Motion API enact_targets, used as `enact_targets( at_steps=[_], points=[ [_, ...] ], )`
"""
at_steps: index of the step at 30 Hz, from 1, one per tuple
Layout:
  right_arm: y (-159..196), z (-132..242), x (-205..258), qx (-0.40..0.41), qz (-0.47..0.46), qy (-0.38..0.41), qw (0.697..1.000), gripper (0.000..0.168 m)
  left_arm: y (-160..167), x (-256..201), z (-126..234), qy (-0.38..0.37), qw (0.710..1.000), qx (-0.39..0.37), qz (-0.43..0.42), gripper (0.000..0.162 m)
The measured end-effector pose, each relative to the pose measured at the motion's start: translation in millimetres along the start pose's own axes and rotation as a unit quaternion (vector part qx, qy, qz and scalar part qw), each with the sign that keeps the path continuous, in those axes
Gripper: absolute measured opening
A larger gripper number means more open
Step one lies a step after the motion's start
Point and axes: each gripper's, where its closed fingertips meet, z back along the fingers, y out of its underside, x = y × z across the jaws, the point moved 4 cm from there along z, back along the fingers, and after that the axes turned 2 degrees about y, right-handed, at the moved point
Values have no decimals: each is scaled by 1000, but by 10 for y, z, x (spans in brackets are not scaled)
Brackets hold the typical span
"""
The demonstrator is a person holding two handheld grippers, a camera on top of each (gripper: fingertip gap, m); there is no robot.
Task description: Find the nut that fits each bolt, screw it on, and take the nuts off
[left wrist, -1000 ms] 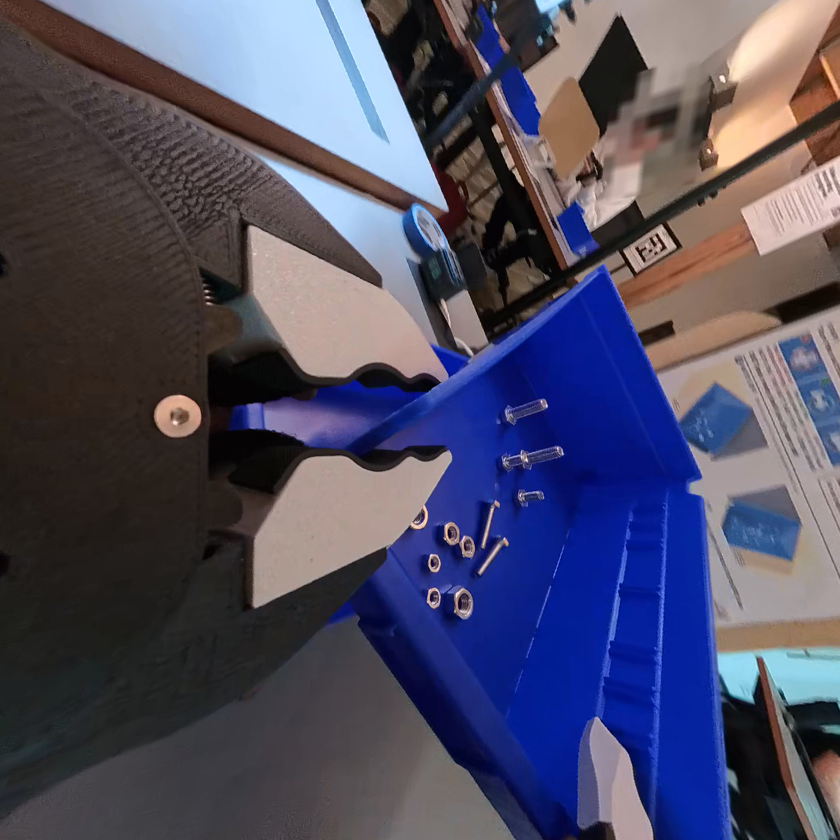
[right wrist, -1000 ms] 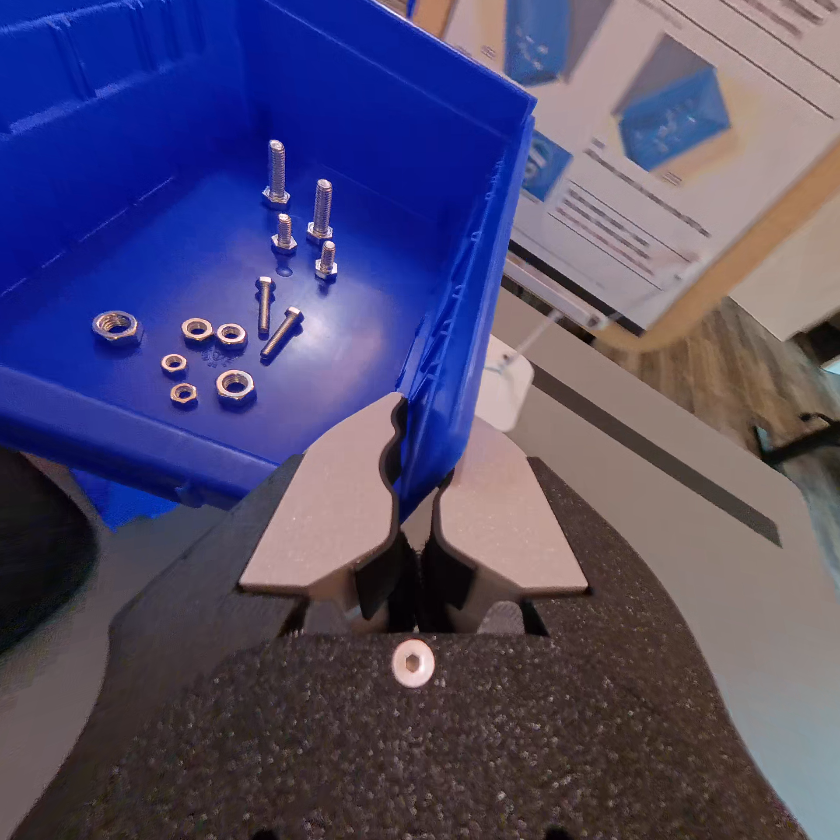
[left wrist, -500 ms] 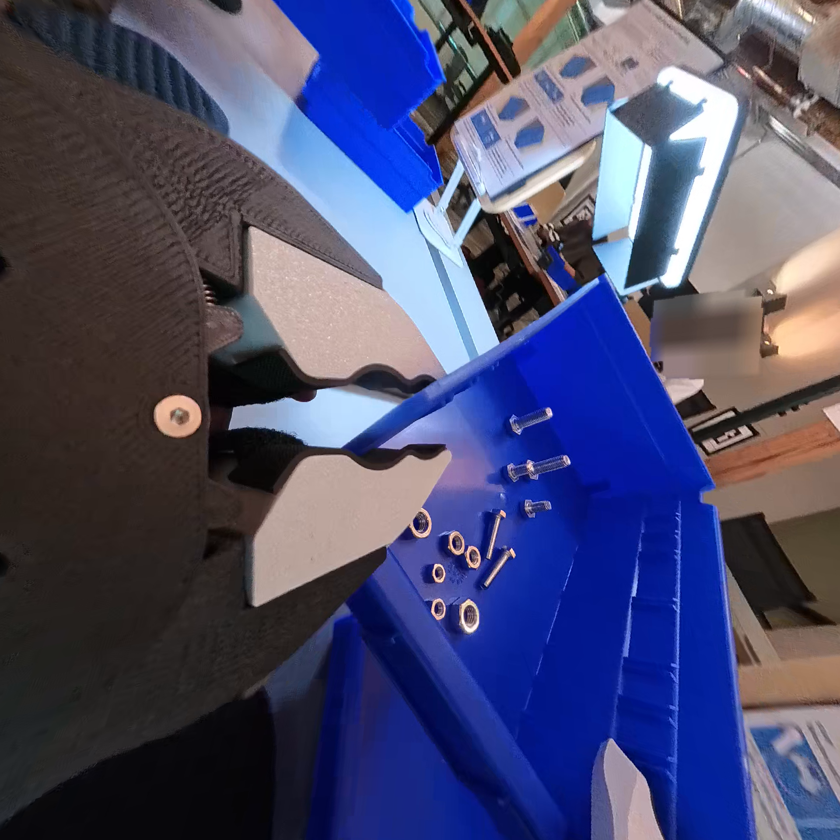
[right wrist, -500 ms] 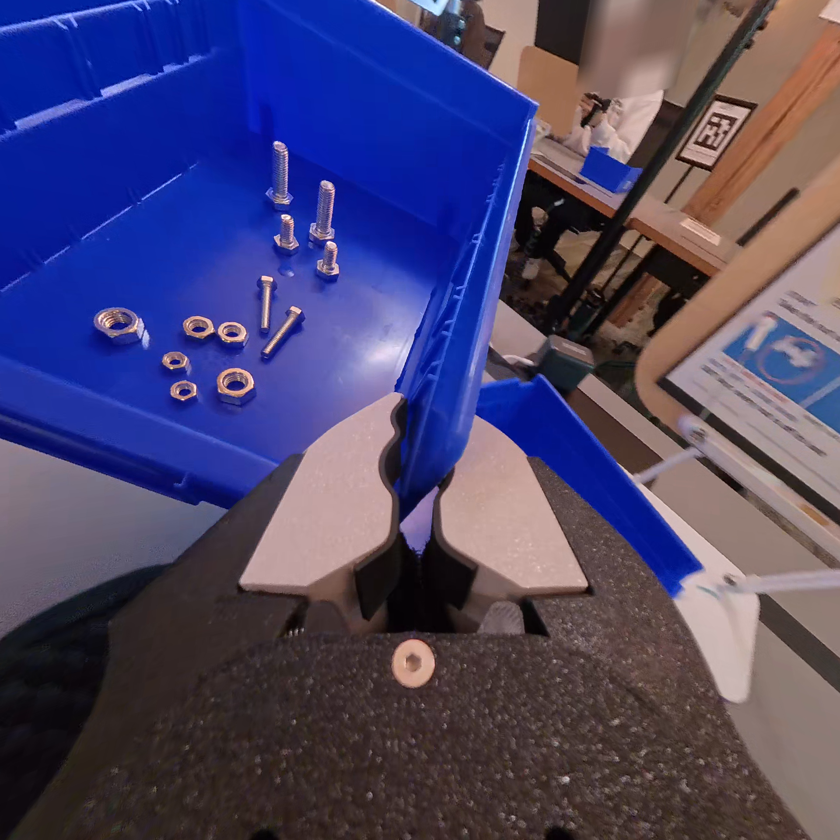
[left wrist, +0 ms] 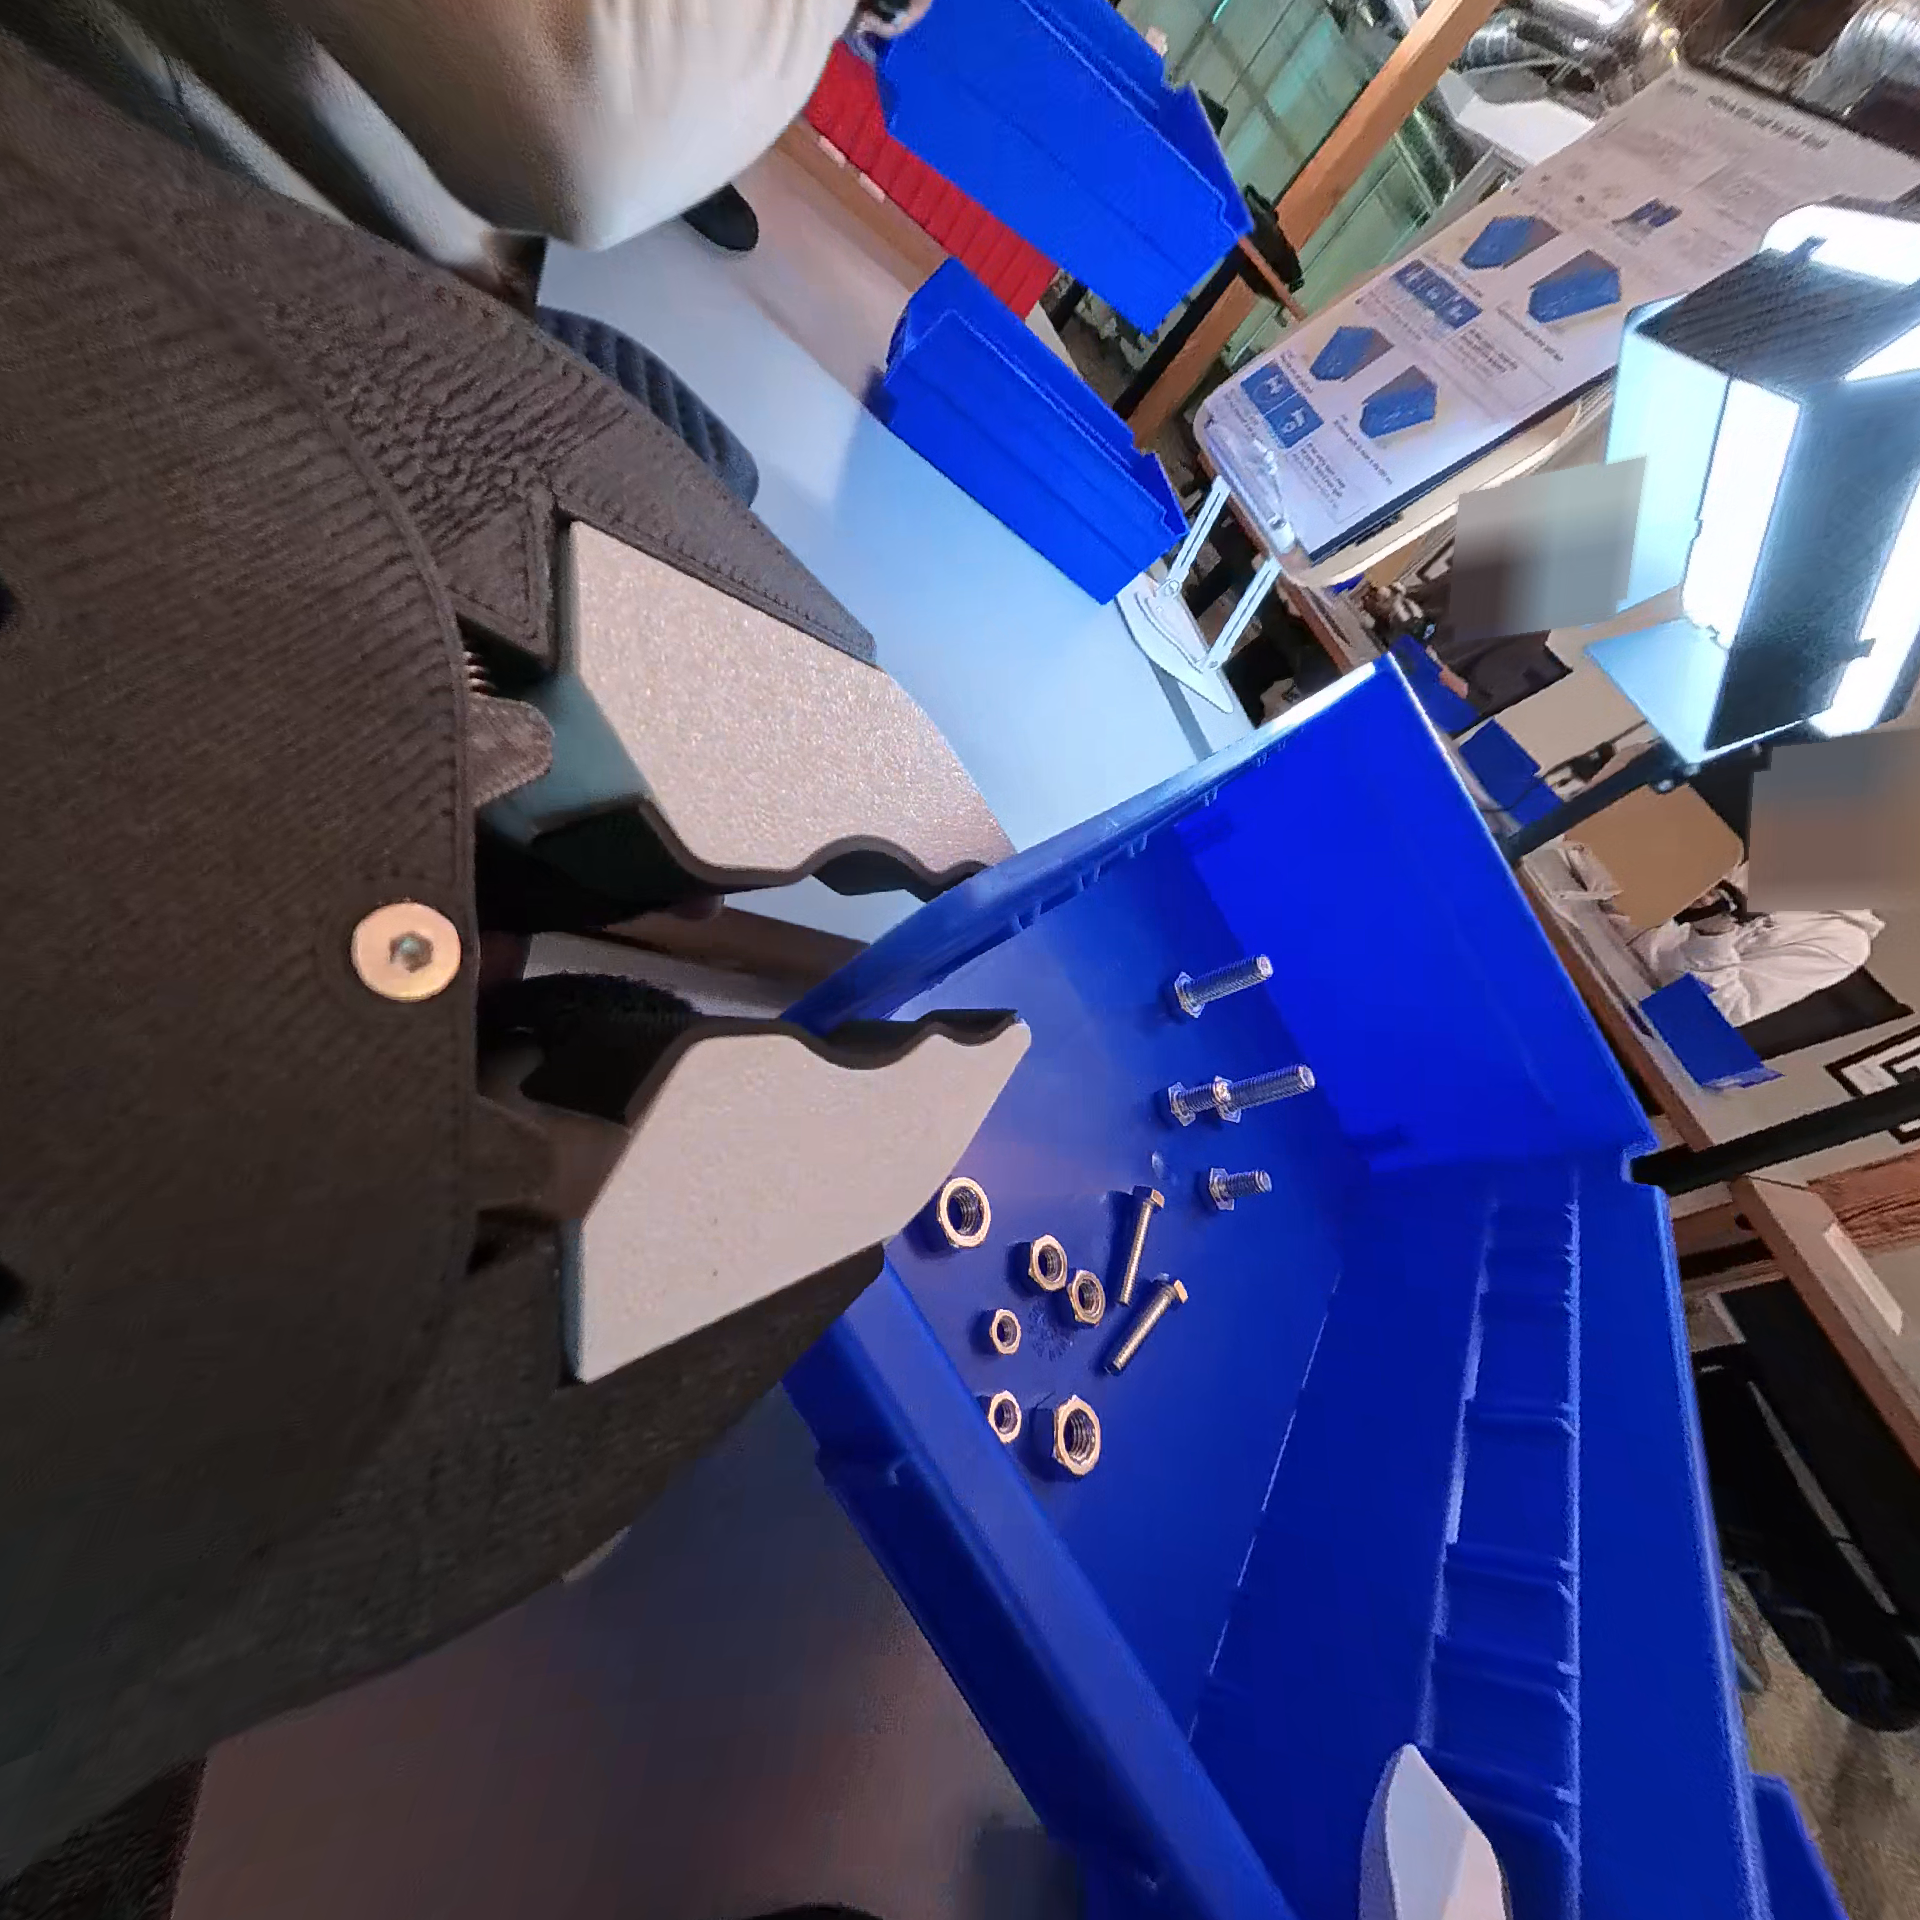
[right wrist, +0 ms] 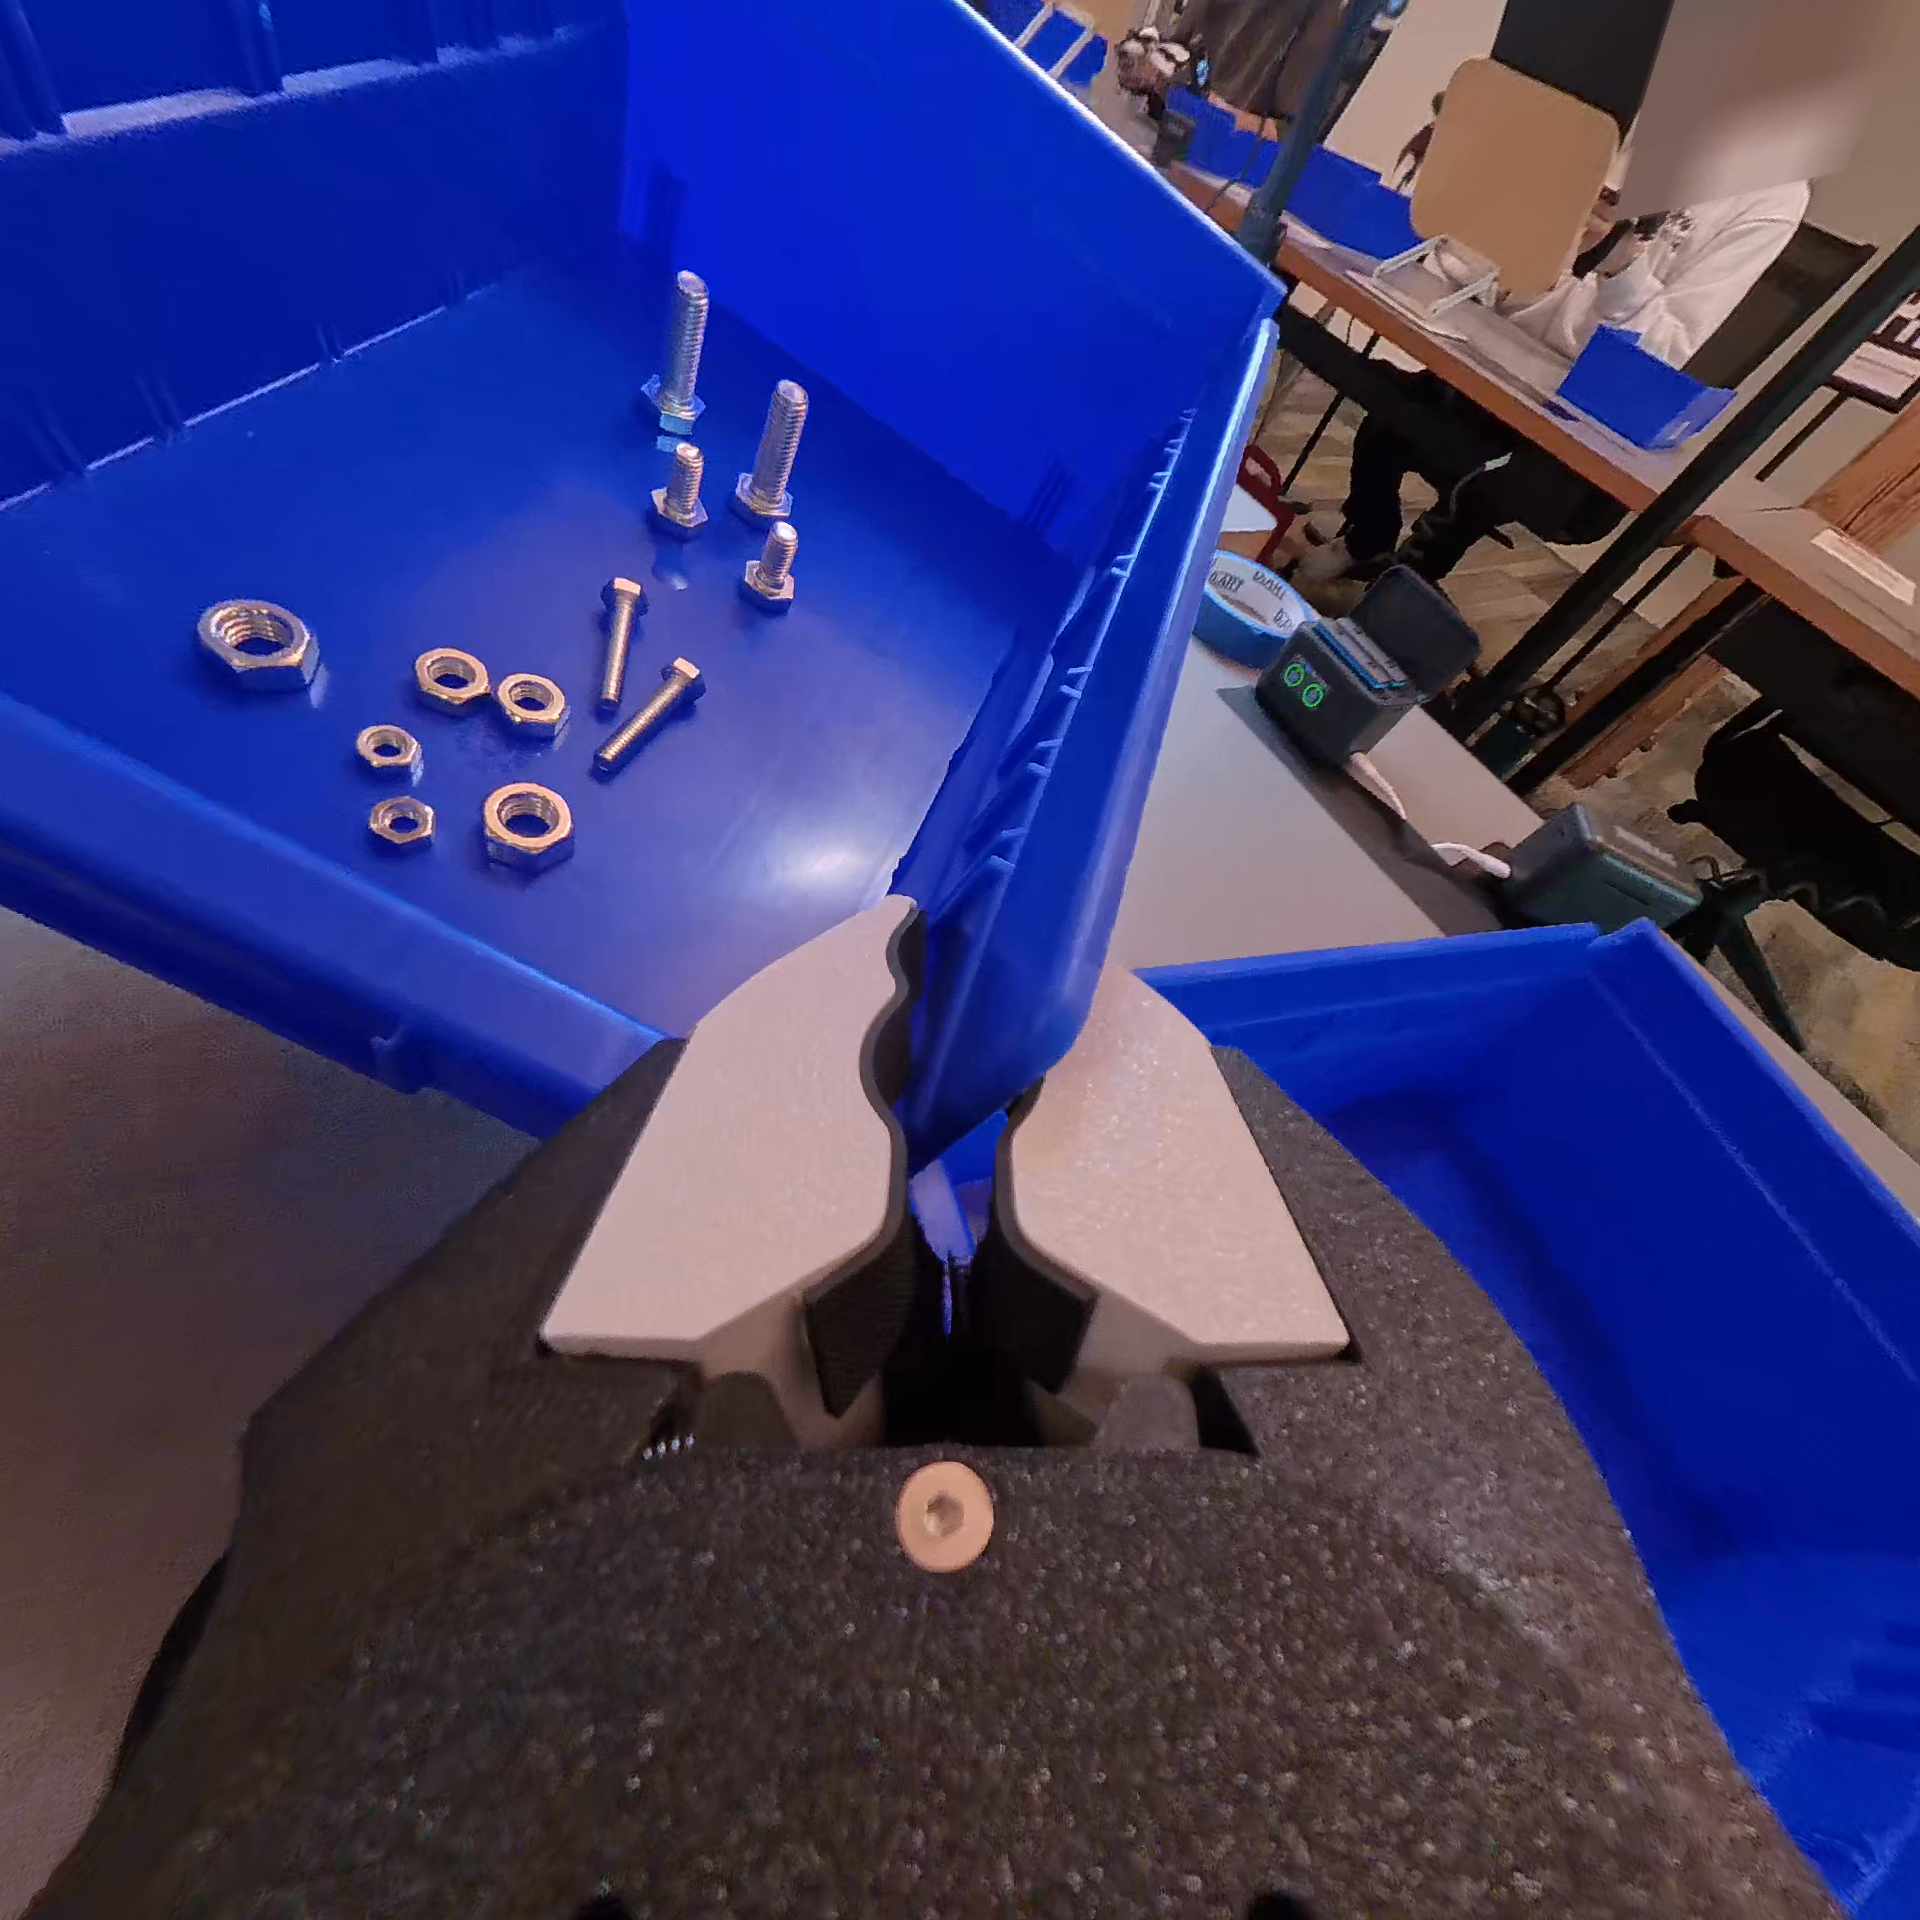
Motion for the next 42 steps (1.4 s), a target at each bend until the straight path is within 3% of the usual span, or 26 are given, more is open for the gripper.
enact_targets(
  at_steps=[11, 26, 30, 33, 37, 42],
  points=[
    [456, -38, 251, 52, 47, -3, 998, 14, 521, -212, -144, 54, 998, 27, 17, 18],
    [640, 36, 182, 63, 59, 10, 996, 17, 716, -458, -307, 90, 995, 1, 47, 19],
    [645, 56, 197, 46, 56, -17, 997, 26, 797, -484, -336, 99, 993, -5, 72, 21],
    [586, 215, 200, 12, 55, -35, 998, 52, 852, -522, -304, 114, 989, -7, 94, 30],
    [502, 659, 45, -58, 19, -29, 998, 69, 802, -469, -204, 88, 990, -40, 103, 45],
    [691, 1185, -670, -82, 9, 135, 987, 69, 471, -385, -34, 48, 985, -116, 116, 48]
  ],
)
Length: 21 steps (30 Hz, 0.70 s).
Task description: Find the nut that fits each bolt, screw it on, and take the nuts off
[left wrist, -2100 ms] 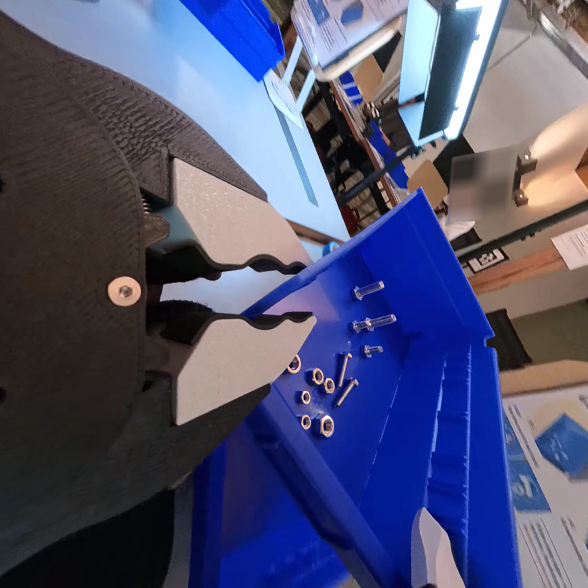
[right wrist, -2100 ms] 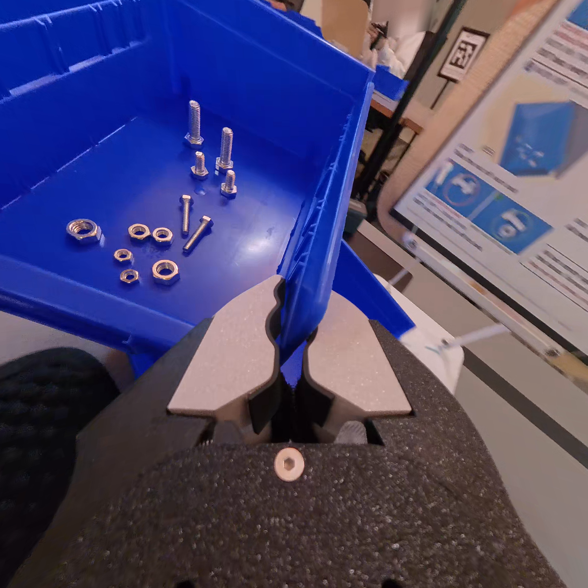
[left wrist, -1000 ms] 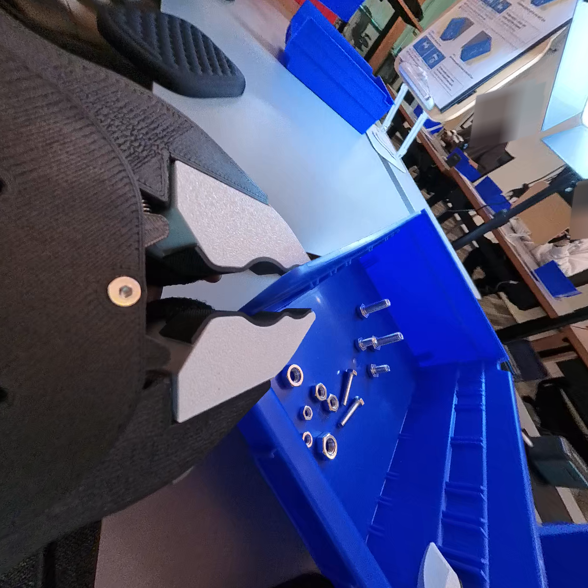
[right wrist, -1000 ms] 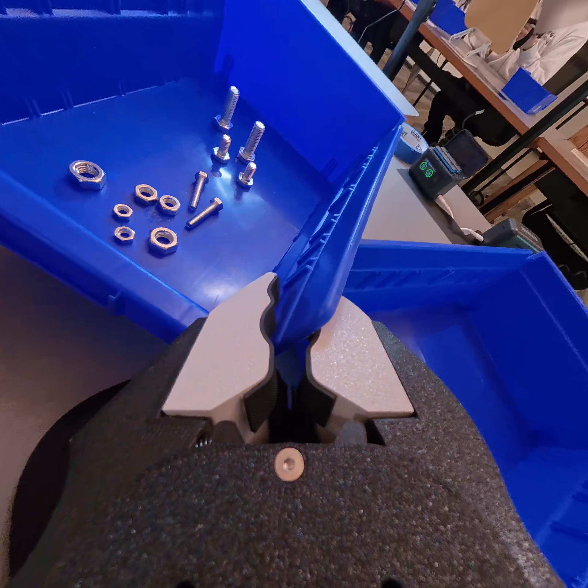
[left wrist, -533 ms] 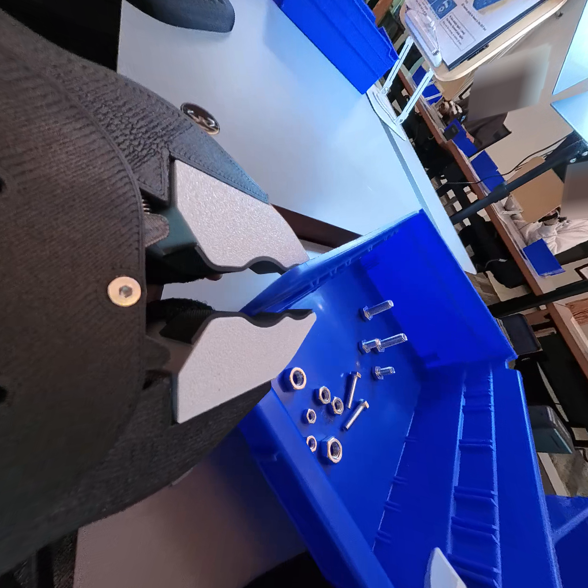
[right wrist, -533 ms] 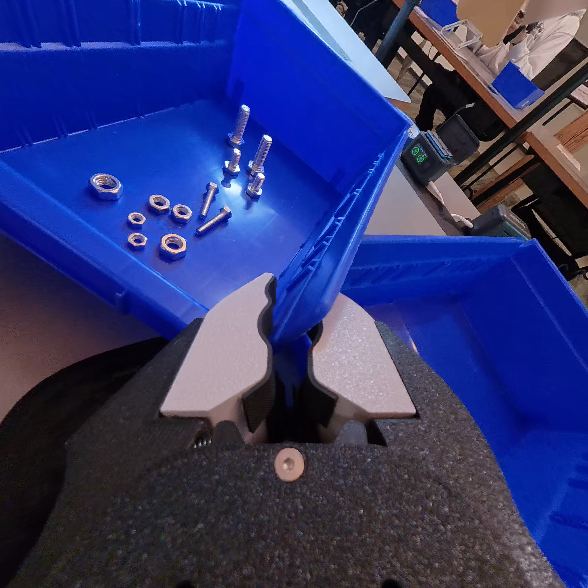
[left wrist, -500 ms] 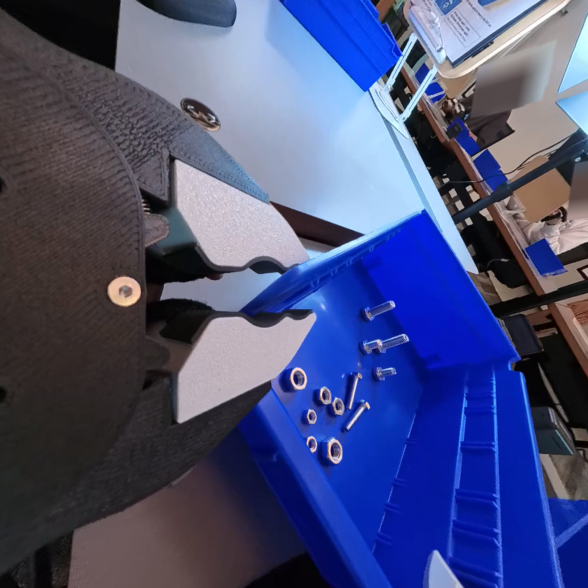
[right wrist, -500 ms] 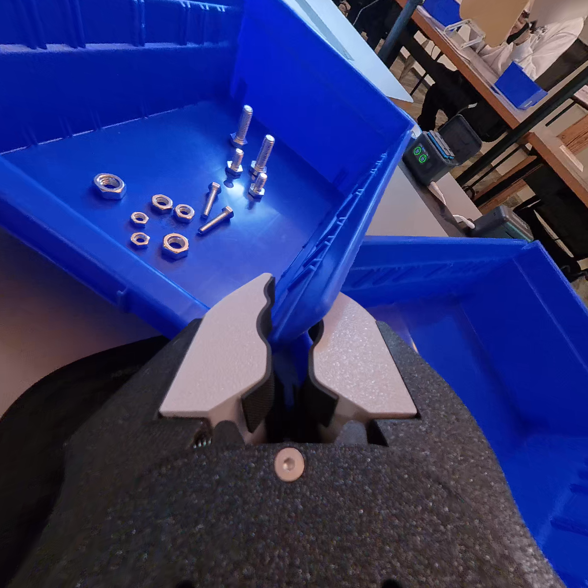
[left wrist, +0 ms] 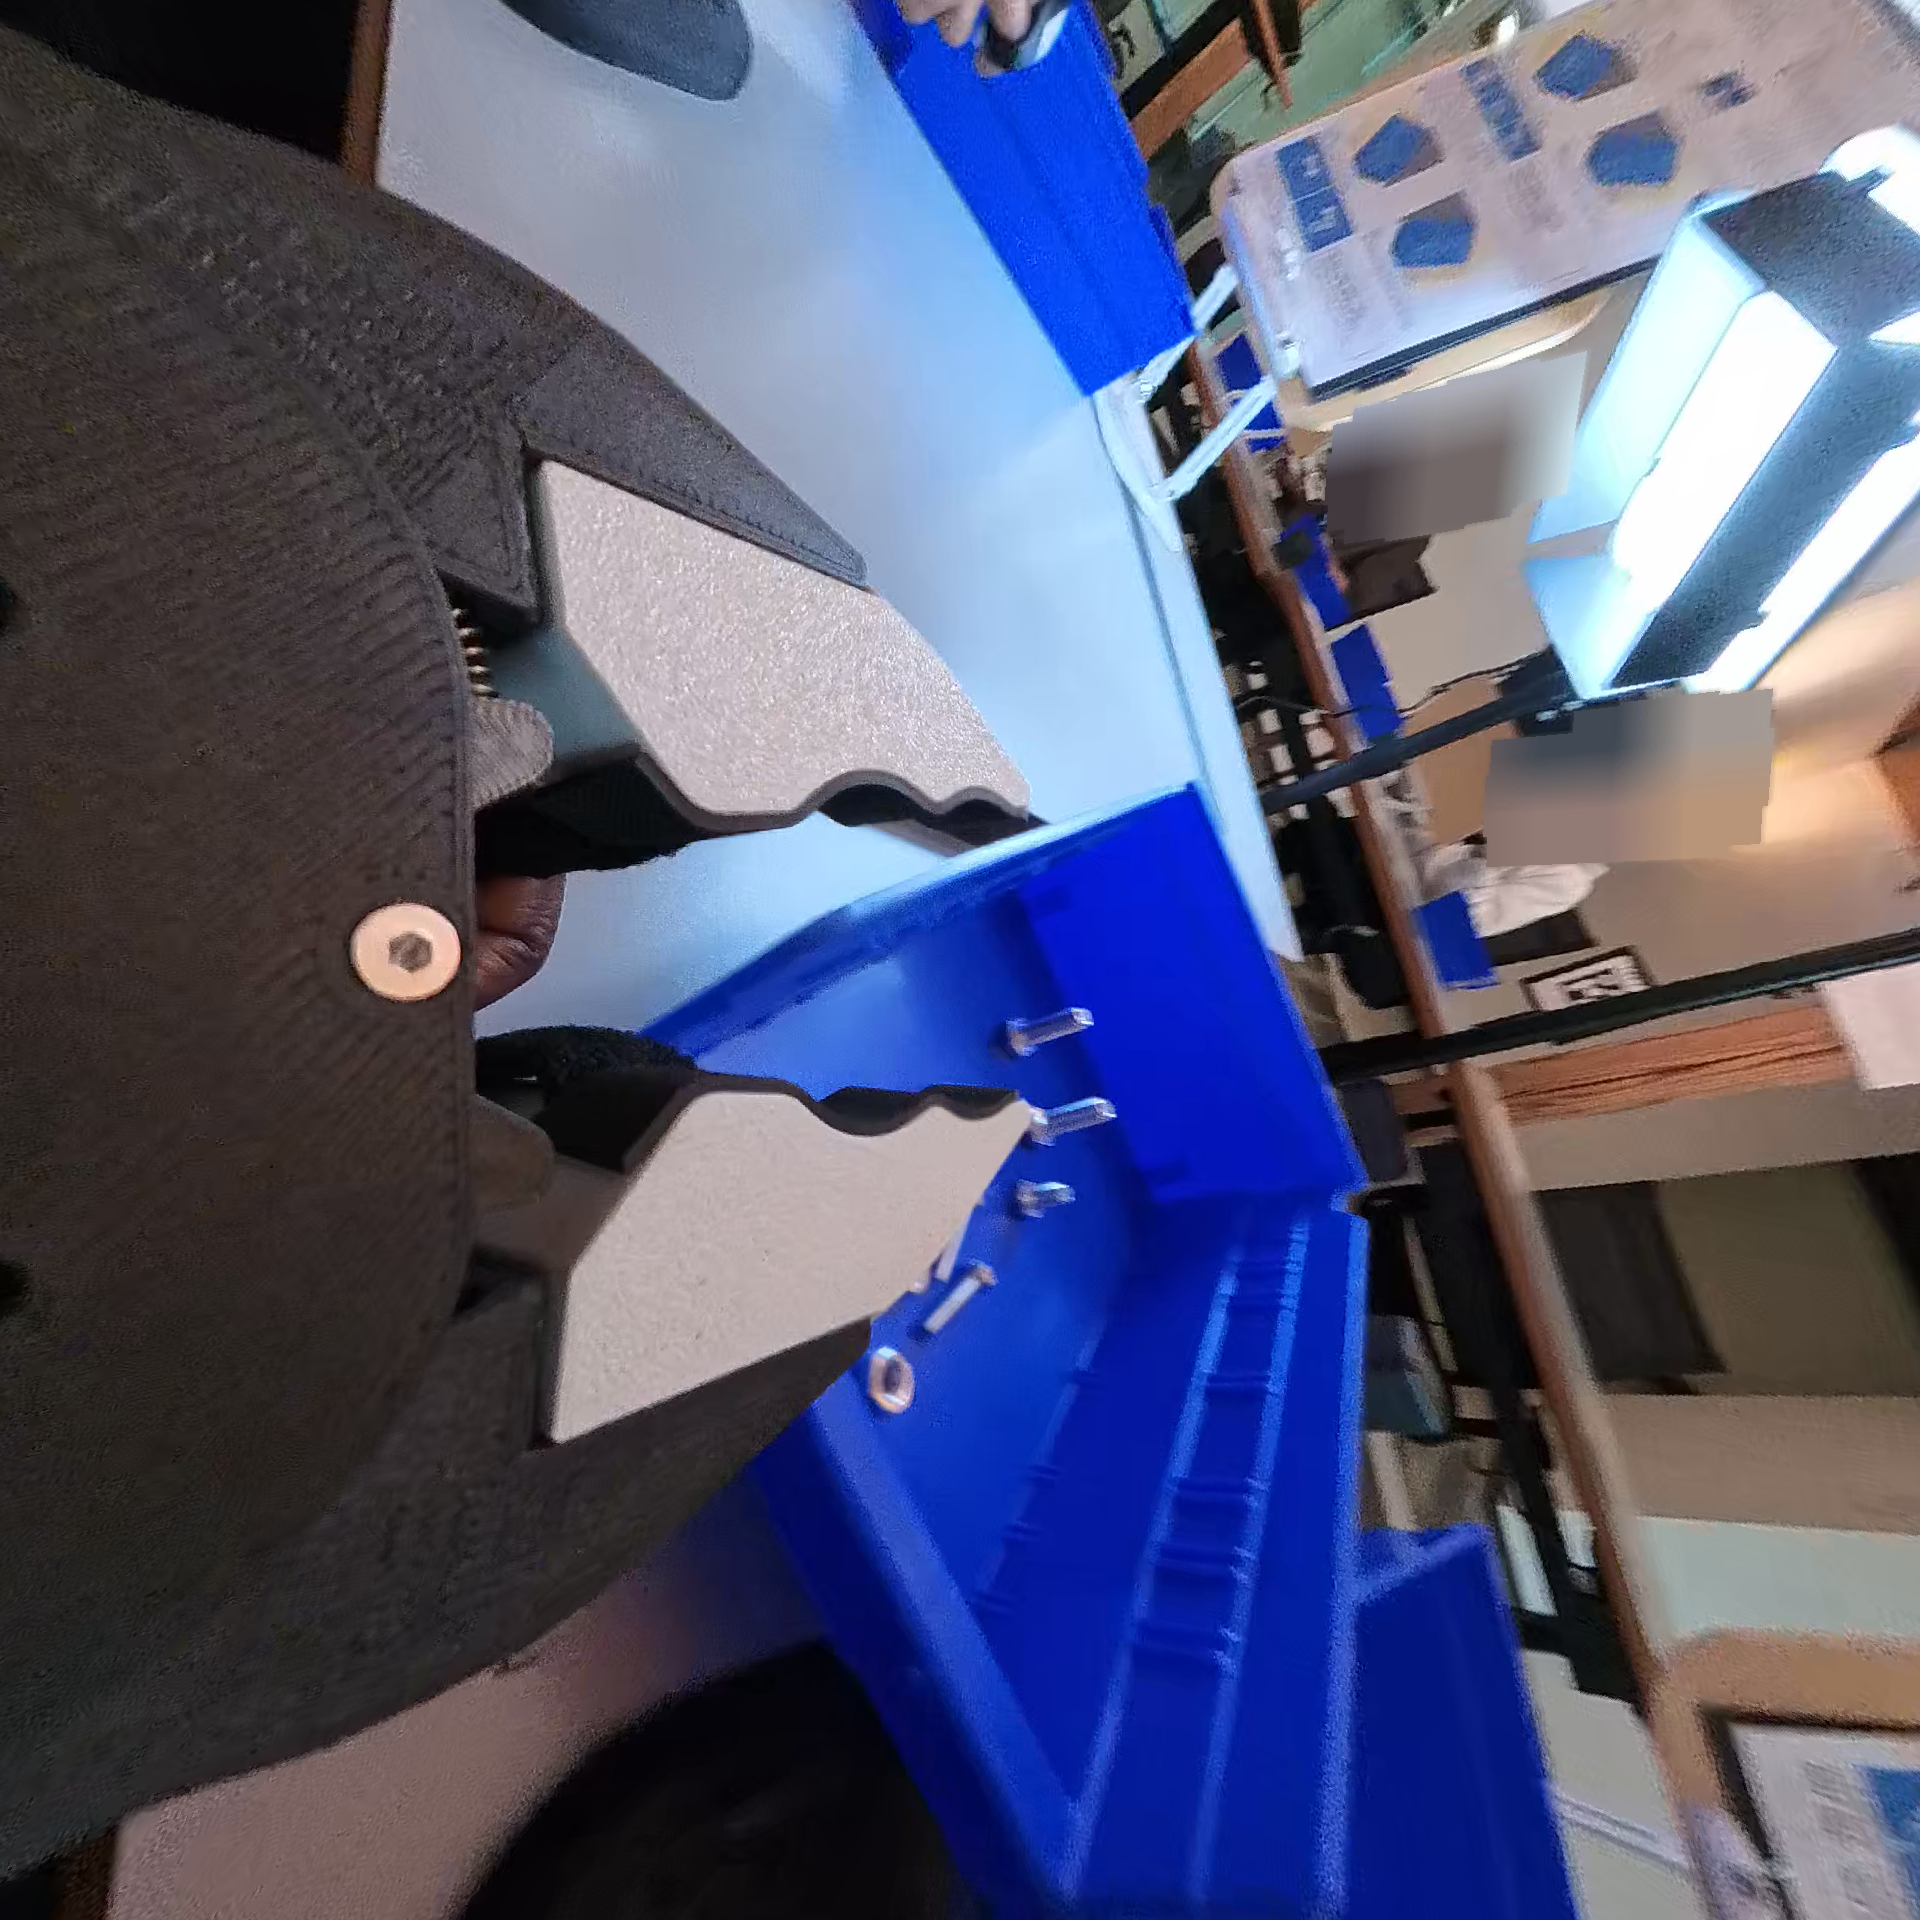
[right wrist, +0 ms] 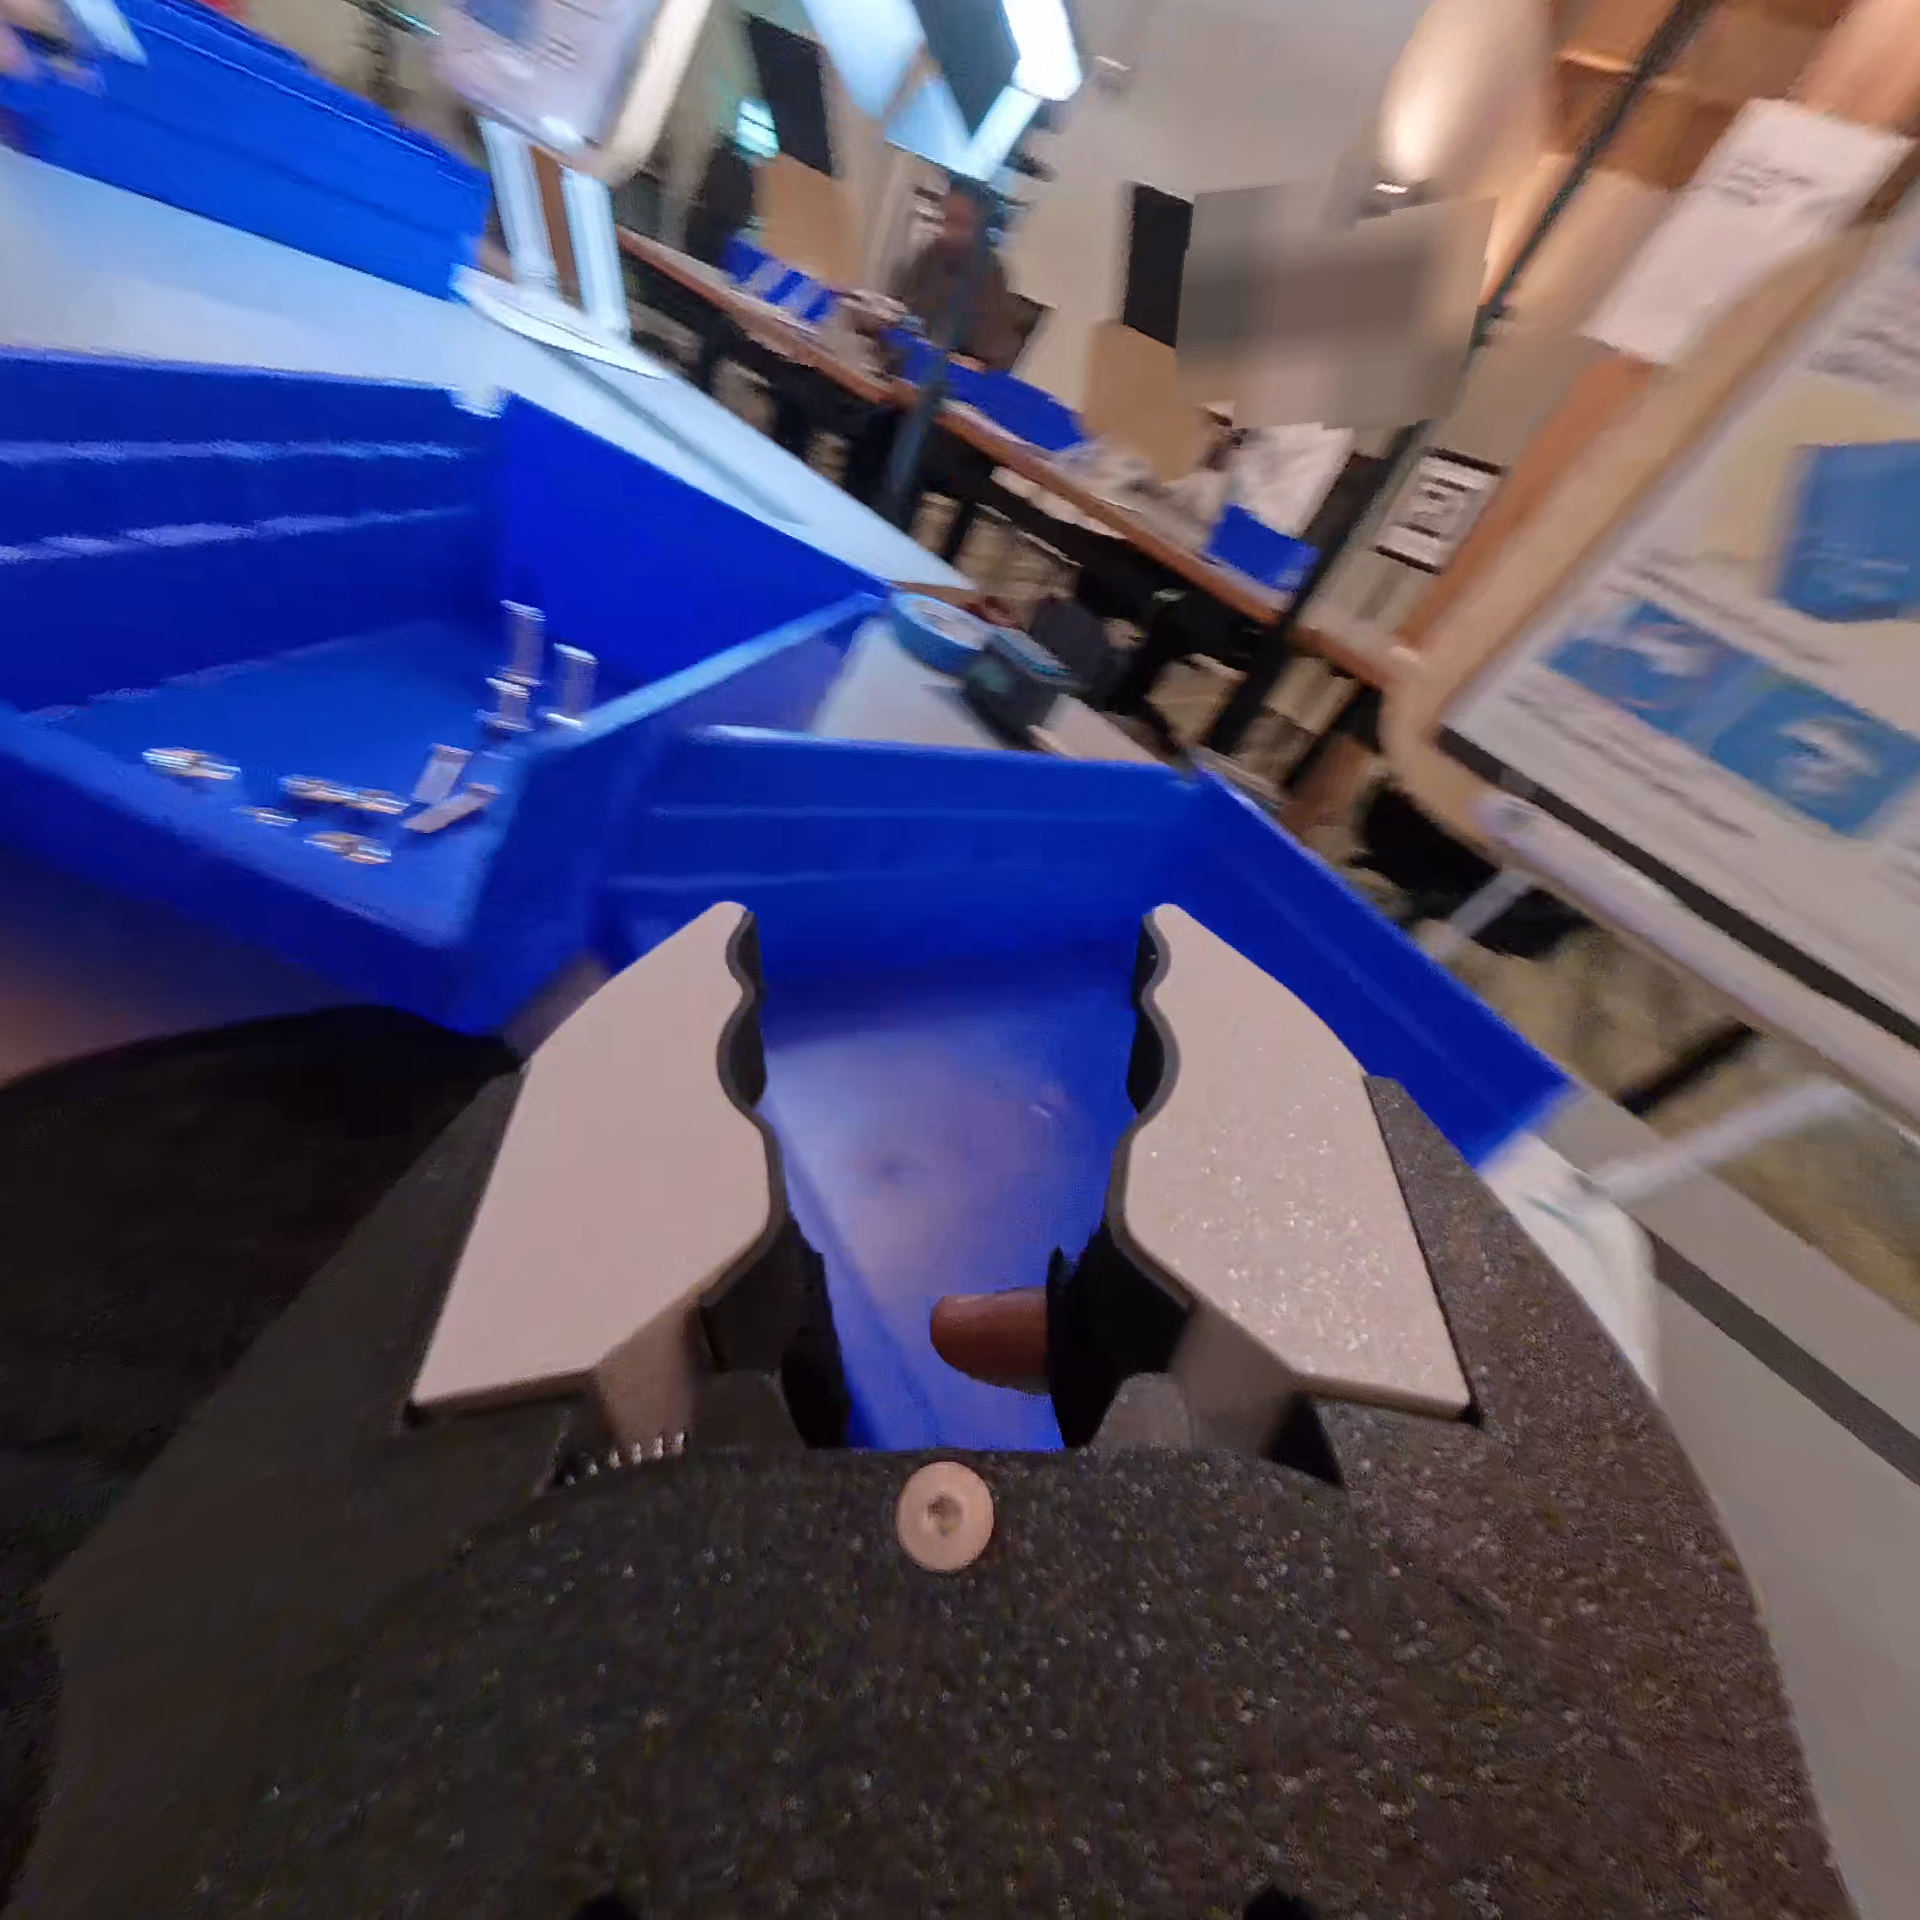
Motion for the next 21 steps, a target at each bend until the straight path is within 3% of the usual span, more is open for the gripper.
enact_targets(
  at_steps=[5, 10, 16, 21],
  points=[
    [493, 70, -379, 98, -15, 45, 994, 83, -467, -317, 6, 31, 997, -74, 9, 48],
    [746, 147, -542, 133, -29, 68, 988, 86, -730, -864, -14, 112, 987, -106, 32, 47],
    [954, 379, -834, 152, -47, 104, 982, 79, -715, -1589, -46, 224, 968, -93, 62, 48],
    [1192, 637, -1100, 176, -75, 136, 972, 78, -535, -2060, -205, 267, 961, -29, 66, 52]
  ],
)
